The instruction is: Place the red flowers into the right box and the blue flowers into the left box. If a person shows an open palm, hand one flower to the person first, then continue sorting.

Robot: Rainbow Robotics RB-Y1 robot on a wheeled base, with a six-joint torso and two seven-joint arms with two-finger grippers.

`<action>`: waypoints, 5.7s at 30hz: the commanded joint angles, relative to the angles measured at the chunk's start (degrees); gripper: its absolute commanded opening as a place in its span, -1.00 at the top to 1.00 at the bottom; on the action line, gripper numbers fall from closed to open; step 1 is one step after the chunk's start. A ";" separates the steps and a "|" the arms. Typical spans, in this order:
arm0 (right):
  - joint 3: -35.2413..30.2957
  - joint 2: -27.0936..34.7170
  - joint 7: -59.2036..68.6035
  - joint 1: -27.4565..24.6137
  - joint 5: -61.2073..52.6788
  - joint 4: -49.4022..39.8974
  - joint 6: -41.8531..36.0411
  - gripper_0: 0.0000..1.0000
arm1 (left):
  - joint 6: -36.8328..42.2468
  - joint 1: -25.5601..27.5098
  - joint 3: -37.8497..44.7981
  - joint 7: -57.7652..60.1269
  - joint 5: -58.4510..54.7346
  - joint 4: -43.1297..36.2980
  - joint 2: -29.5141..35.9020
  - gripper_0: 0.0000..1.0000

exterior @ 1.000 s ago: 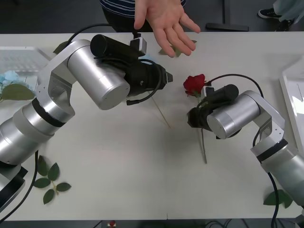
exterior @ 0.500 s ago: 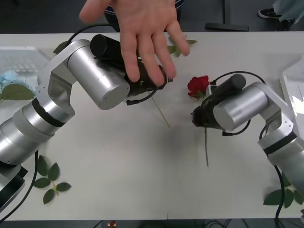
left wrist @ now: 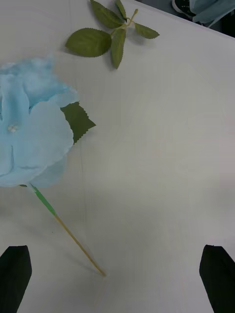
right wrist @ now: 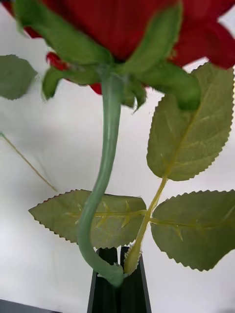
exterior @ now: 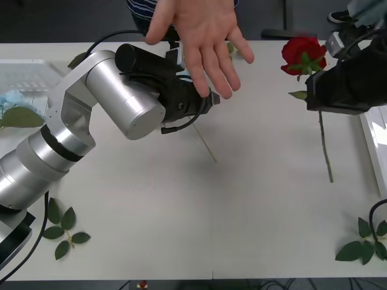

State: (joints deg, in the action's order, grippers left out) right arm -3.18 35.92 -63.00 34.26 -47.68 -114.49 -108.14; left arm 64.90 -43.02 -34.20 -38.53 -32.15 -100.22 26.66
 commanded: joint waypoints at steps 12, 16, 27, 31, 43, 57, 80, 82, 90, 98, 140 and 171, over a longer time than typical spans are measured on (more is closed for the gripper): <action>4.85 1.35 -9.42 1.87 4.79 3.39 51.54 1.00 | 0.14 -1.72 1.15 -1.55 -0.28 -1.55 -0.73 -1.00; 9.77 -0.50 -9.25 3.45 12.26 7.08 67.88 1.00 | 0.14 -1.72 1.15 -1.55 -0.28 -1.55 -0.73 -1.00; 10.91 -9.38 -6.79 16.54 29.49 20.71 73.68 1.00 | 0.14 -1.72 1.15 -1.55 -0.28 -1.55 -0.73 -1.00; 11.70 -11.31 -6.09 19.36 33.44 24.13 73.68 1.00 | 0.14 -1.72 1.15 -1.55 -0.28 -1.55 -0.73 -1.00; 13.46 -12.89 -3.98 19.71 36.87 24.75 73.60 1.00 | 0.14 -1.72 1.15 -1.55 -0.28 -1.55 -0.73 -1.00; 13.46 -12.89 -3.98 19.71 36.87 24.75 73.60 -0.10 | 0.14 -1.72 1.15 -1.55 -0.28 -1.55 -0.73 -1.00; 14.25 -13.24 -4.06 18.12 36.70 25.28 73.60 -1.00 | 0.14 -1.72 1.15 -1.55 -0.28 -1.55 -0.73 -1.00; 14.78 -13.07 -3.89 18.12 36.96 25.19 73.95 -1.00 | 0.14 -1.72 1.15 -1.55 -0.28 -1.55 -0.73 -1.00; 14.87 -9.55 -4.15 19.62 30.89 23.08 66.92 -1.00 | 0.14 -1.72 1.15 -1.55 -0.28 -1.55 -0.73 -1.00; 10.21 -2.26 -4.94 20.85 10.94 12.18 37.56 -1.00 | 0.14 -1.72 1.15 -1.55 -0.28 -1.55 -0.73 -1.00; 10.12 -1.99 -64.09 -2.00 1.63 10.69 2.93 -1.00 | 5.06 -0.49 1.24 -0.14 -1.60 -4.37 -0.12 -1.00; 10.12 -1.99 -64.09 -2.00 1.63 10.69 2.93 -1.00 | 1.99 -6.99 -9.48 15.50 8.51 13.04 -4.95 -1.00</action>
State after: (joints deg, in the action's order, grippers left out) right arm 7.19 33.40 -124.53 31.74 -46.05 -102.94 -105.40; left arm 67.26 -46.37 -42.81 -23.88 -24.77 -88.01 22.97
